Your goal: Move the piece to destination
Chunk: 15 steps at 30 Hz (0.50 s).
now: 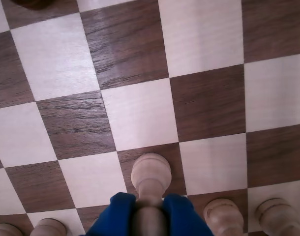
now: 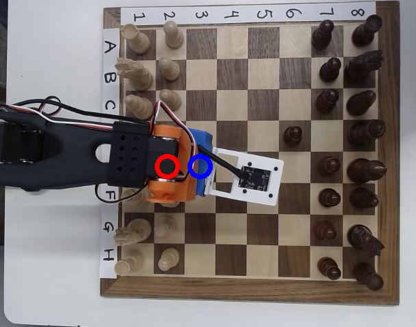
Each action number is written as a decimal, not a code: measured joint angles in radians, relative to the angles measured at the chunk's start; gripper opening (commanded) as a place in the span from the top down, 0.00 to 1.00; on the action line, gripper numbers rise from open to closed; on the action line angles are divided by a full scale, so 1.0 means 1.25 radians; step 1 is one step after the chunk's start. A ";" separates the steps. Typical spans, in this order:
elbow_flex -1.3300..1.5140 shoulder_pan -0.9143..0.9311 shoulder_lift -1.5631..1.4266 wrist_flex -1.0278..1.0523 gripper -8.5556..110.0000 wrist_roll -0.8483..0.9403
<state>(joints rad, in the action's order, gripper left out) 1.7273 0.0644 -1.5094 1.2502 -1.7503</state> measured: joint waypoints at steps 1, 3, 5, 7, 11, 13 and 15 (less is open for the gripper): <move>0.000 0.000 0.000 0.000 0.88 0.000; 0.000 0.000 0.000 0.000 0.85 0.000; 0.000 0.000 0.000 0.000 0.81 0.000; 0.001 0.000 0.001 0.000 0.79 0.000; 0.001 0.000 0.001 0.000 0.76 0.000; 0.001 0.000 0.001 0.000 0.74 0.000; 0.001 0.000 0.001 0.000 0.73 0.000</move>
<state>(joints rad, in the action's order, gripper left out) 1.7288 0.0644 -1.5079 1.2502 -1.7503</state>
